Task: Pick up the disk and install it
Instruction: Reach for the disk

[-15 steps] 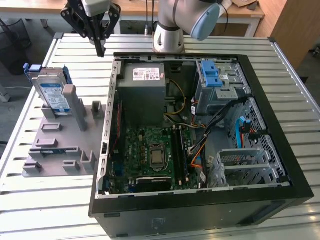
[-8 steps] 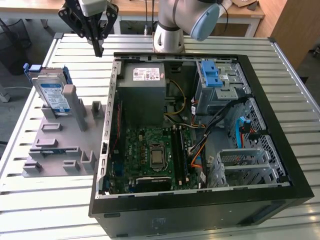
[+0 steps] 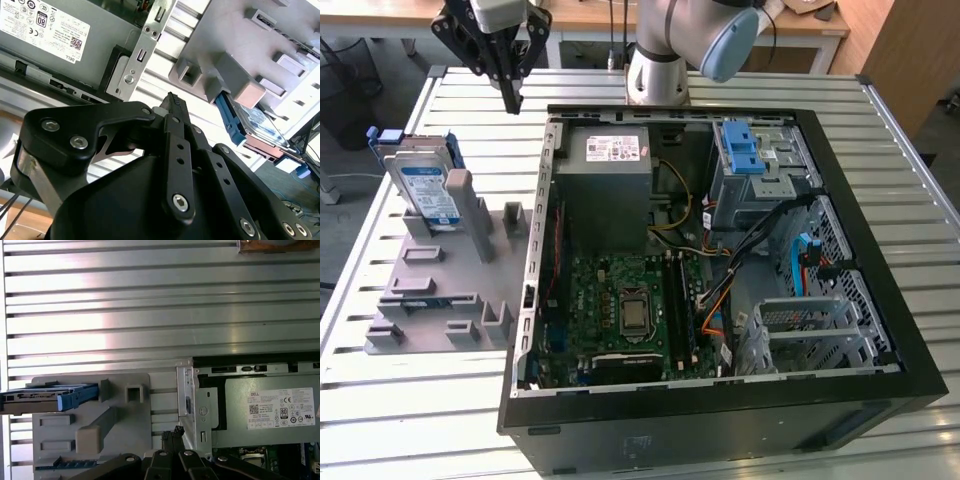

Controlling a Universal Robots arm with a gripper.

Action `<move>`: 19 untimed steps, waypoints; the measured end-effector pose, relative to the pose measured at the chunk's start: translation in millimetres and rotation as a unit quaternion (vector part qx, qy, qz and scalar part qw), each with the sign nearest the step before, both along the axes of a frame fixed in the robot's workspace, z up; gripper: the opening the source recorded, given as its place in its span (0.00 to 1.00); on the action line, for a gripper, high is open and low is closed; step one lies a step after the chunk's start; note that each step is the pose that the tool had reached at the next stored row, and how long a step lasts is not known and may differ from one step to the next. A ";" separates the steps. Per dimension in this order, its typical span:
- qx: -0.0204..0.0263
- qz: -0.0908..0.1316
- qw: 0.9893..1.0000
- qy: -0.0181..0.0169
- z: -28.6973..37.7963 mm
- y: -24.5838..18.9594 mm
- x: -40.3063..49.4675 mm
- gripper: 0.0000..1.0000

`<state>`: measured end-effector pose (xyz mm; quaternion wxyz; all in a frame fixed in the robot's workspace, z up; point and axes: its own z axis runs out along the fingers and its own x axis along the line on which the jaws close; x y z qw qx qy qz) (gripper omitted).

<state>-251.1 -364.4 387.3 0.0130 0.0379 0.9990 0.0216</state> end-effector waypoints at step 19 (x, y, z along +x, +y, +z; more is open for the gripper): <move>-0.022 0.000 1.000 0.004 -4.2 12.5 -36.6 0.11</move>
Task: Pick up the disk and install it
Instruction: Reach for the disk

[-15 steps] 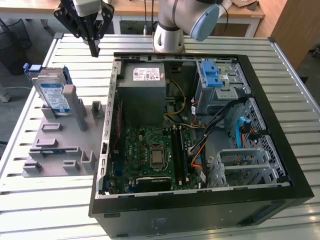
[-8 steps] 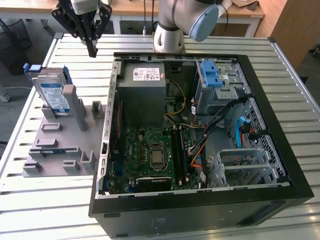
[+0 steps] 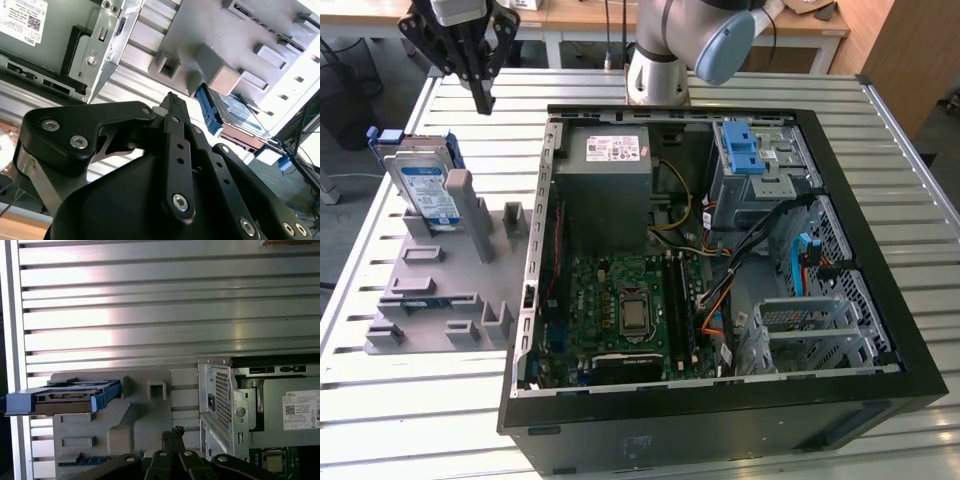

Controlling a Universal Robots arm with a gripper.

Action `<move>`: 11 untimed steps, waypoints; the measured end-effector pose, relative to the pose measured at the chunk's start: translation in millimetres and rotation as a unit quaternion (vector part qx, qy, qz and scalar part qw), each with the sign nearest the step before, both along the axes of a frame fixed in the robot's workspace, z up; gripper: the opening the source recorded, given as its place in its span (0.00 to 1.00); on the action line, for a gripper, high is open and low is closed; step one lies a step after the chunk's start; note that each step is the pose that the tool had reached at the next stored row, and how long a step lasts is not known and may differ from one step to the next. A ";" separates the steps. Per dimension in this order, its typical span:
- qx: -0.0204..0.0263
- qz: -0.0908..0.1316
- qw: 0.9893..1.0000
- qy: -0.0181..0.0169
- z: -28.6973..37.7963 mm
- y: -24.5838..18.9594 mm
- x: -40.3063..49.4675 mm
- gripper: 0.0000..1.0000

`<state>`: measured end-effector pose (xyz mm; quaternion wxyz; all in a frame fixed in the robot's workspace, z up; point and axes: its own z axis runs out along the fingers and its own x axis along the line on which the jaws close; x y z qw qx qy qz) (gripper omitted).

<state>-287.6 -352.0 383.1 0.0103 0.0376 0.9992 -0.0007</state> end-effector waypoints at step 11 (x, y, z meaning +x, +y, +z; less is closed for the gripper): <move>0.000 0.000 1.000 0.000 -0.3 0.3 -10.5 0.11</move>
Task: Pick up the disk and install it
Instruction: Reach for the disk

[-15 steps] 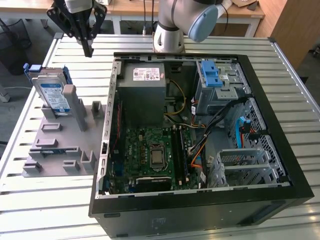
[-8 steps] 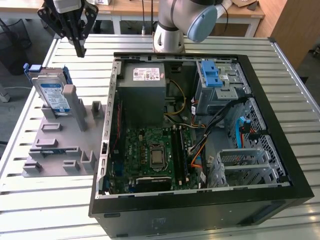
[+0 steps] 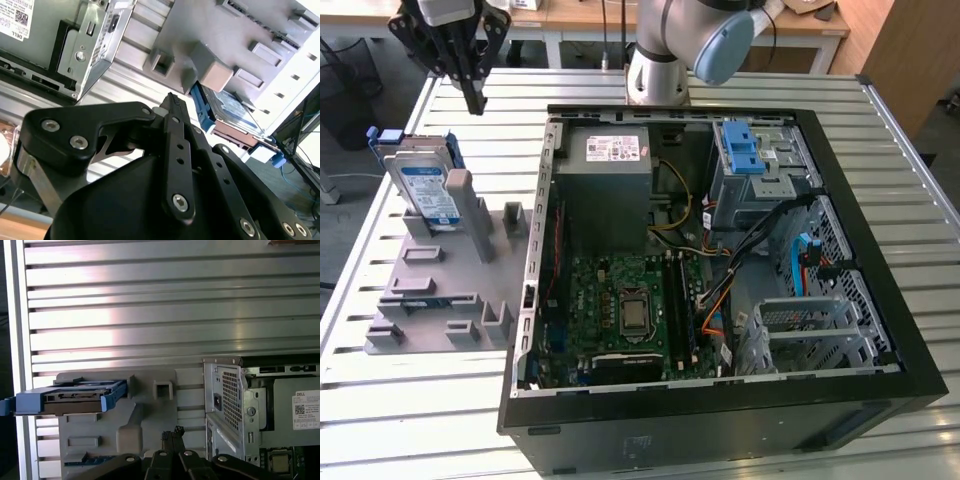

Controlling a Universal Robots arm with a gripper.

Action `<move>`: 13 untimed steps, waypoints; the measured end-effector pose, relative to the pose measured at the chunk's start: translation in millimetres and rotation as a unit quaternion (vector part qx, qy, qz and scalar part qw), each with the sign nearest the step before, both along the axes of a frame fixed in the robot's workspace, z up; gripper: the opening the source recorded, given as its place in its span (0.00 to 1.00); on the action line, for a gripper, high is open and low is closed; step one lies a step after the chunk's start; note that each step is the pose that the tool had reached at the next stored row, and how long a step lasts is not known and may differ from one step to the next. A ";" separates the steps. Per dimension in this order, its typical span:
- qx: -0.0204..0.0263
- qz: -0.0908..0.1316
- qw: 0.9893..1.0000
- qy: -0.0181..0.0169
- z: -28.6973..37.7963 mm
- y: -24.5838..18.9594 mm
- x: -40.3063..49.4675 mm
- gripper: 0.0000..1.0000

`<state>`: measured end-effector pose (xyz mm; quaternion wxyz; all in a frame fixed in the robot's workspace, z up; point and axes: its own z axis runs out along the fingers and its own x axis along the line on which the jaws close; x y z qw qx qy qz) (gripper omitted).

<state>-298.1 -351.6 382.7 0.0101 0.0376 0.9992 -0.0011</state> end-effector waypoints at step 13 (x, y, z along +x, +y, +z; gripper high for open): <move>0.000 0.000 1.000 0.000 -2.1 1.1 -32.7 0.11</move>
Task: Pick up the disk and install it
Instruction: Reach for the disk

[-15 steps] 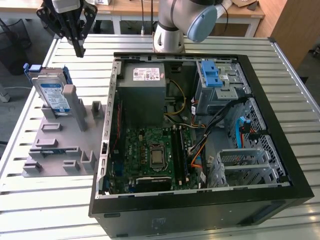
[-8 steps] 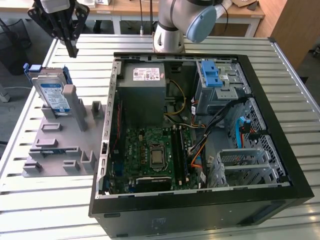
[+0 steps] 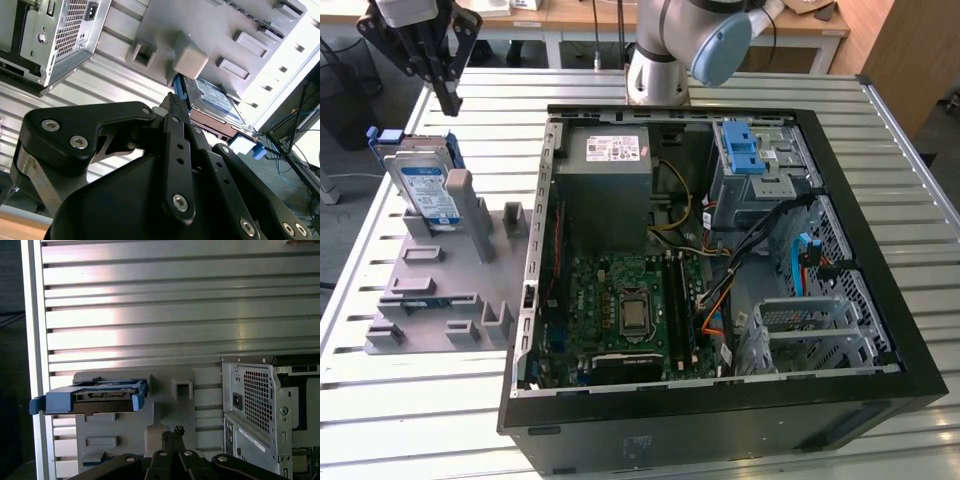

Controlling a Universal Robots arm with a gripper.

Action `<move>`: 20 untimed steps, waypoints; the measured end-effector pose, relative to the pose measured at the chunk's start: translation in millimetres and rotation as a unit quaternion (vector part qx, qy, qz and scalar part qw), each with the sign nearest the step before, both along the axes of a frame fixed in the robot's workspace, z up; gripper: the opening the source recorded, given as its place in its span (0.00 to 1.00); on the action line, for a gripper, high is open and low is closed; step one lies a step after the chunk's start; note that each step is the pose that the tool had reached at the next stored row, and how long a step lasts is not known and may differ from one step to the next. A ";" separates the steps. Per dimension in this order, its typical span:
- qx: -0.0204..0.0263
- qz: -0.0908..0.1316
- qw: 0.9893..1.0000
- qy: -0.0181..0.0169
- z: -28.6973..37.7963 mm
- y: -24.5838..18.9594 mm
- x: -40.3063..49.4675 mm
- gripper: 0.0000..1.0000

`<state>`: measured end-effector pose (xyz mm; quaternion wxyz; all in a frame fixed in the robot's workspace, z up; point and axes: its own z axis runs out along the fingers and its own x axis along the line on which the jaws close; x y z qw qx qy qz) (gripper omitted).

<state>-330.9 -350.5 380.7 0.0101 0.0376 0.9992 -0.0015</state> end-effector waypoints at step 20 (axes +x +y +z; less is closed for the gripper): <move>-0.002 0.000 1.000 0.000 -2.4 5.5 -43.5 0.11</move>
